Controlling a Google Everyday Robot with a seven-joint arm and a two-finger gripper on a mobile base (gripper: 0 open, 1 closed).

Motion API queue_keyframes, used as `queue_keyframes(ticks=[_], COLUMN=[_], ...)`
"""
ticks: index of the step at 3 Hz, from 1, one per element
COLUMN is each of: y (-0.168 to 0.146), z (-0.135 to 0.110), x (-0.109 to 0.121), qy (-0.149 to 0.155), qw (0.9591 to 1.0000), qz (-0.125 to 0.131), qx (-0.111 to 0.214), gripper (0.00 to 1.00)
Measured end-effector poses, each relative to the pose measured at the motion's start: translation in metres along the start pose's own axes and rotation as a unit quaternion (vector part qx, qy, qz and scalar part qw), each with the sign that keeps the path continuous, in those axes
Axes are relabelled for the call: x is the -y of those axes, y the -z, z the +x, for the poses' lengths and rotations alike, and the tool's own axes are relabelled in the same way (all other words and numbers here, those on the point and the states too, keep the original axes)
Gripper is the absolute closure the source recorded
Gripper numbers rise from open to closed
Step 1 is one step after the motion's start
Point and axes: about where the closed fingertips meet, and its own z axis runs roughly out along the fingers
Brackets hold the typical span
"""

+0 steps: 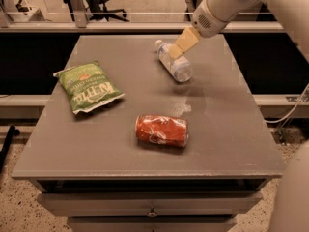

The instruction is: Place blue plastic bottle upright

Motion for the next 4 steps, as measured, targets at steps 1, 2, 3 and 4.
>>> queue_keyframes(ticks=[1, 2, 3, 4], y=[-0.035, -0.071, -0.091, -0.101], z=[-0.018, -0.031, -0.035, -0.033], x=[0.011, 0.02, 0.022, 0.025], qy=[-0.05, -0.098, -0.118, -0.129], qw=[0.9987, 0.995, 0.9922, 0.9878], qz=[-0.01, -0.011, 0.002, 0.036], qx=[0.001, -0.017, -0.041, -0.079], gripper=[0.0, 0.0, 0.0, 0.0])
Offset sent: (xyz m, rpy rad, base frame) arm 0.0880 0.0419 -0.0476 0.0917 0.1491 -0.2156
